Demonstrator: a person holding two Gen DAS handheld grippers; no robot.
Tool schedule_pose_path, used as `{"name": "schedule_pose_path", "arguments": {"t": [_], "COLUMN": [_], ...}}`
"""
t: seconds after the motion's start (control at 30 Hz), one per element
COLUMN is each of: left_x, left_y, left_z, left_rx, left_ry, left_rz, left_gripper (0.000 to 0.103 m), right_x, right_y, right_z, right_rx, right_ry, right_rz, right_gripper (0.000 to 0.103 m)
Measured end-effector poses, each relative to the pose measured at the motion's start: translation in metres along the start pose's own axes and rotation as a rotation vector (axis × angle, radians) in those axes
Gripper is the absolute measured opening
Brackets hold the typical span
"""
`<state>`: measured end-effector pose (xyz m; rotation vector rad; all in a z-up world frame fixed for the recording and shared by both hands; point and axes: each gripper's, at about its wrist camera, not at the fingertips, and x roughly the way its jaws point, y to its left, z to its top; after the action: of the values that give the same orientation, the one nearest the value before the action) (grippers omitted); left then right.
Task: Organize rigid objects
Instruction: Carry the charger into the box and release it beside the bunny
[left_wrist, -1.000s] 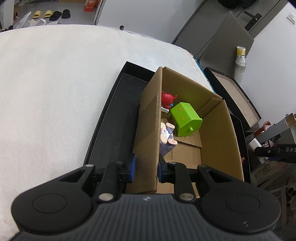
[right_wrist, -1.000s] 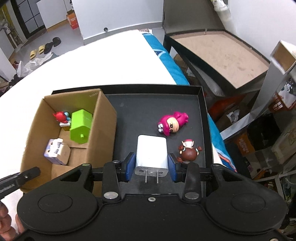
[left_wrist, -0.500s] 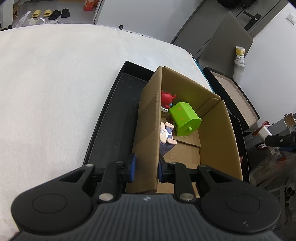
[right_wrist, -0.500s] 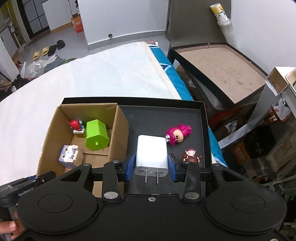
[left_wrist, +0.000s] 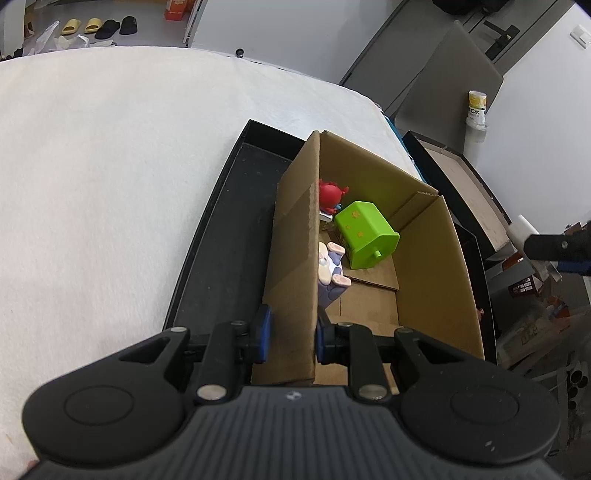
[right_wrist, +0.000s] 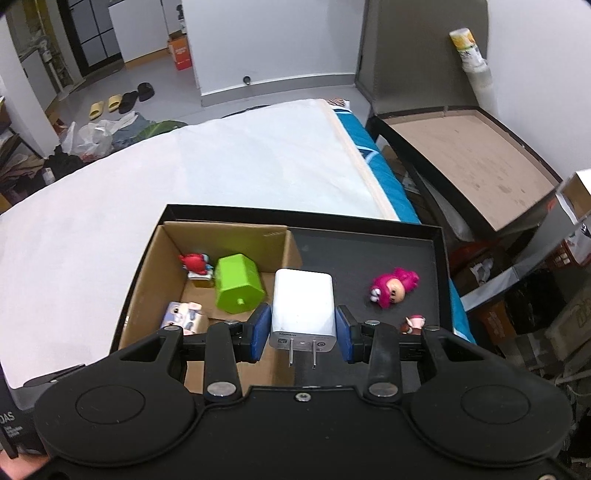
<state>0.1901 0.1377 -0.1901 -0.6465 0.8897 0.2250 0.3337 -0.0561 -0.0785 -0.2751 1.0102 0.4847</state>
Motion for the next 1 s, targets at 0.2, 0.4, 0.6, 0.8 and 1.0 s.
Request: {"name": "schedule_pose_path", "arguments": {"t": [0.2,0.4,0.6,0.8,1.0], "left_x": [0.001,0.002,0.002,0.002,0.002], "left_y": [0.001,0.003,0.001,0.002,0.003], "left_z": [0.001,0.002,0.002,0.003,0.003], "left_rx": [0.000,0.002,0.005,0.000,0.002], "left_ry": [0.003,0.008,0.010,0.012,0.012], "left_rz": [-0.003,-0.009,-0.007,-0.007,-0.008], "left_gripper": [0.022,0.022,0.022,0.022,0.022], "right_x": [0.003,0.009,0.017,0.030,0.041], "right_y": [0.013,0.028,0.041,0.053,0.061], "right_z": [0.002,0.002,0.003,0.002,0.000], "right_rx": [-0.023,-0.037,-0.049,-0.056,-0.053], "right_ry": [0.008,0.017,0.028,0.044,0.062], "right_rz": [0.005,0.021,0.032,0.045,0.064], "right_gripper": [0.037,0.037,0.037,0.037,0.037]}}
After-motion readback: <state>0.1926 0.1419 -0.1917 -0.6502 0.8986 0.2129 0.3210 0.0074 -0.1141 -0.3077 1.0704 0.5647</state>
